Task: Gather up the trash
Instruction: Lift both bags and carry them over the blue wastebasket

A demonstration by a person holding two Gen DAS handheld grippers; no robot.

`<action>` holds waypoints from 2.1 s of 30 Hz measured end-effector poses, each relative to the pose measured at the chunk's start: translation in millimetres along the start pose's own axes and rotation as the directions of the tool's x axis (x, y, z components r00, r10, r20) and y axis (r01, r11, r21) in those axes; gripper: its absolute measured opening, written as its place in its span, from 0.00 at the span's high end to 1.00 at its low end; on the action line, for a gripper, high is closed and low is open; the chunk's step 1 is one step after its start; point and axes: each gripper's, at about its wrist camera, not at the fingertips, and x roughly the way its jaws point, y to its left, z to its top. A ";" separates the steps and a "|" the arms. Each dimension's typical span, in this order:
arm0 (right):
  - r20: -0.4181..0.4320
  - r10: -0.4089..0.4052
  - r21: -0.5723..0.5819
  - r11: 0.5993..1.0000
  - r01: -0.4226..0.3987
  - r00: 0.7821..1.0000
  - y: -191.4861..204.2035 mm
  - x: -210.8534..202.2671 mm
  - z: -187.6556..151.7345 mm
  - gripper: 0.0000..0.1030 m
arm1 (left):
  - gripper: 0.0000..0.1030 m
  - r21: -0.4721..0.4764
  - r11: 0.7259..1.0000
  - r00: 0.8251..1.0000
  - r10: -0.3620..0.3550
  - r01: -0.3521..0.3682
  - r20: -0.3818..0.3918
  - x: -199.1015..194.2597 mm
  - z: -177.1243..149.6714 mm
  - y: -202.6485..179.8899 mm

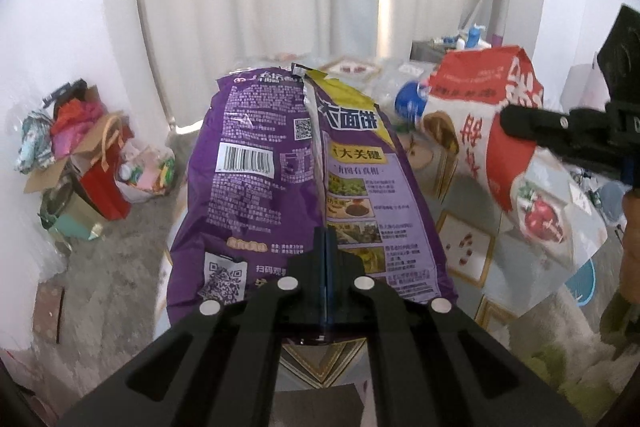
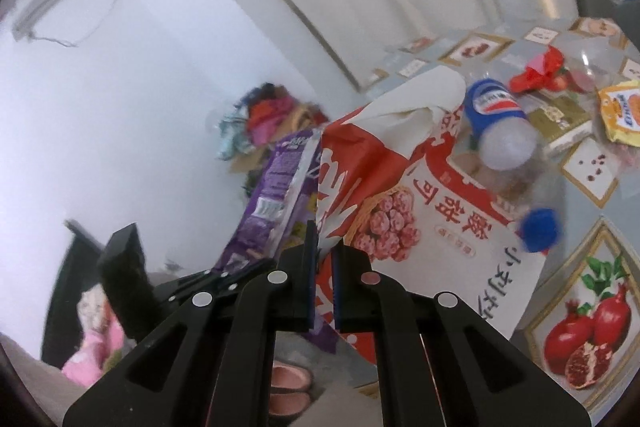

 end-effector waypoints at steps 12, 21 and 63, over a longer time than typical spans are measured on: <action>0.145 0.092 -0.039 0.995 -0.087 0.985 8.0 -66.8 3.8 0.95 | 1.00 0.072 0.997 0.991 0.025 -0.034 0.129 -49.6 40.4 -20.3; 0.345 0.017 0.001 1.000 -0.019 0.938 -20.2 -172.8 -11.9 0.95 | 1.00 0.185 0.982 0.976 -0.084 0.046 0.202 -61.9 75.5 -78.6; 0.384 -0.567 0.906 0.384 -0.178 0.729 -379.7 -388.3 -264.7 0.43 | 1.00 0.451 0.577 0.725 -0.449 0.681 -0.522 141.1 52.8 -562.2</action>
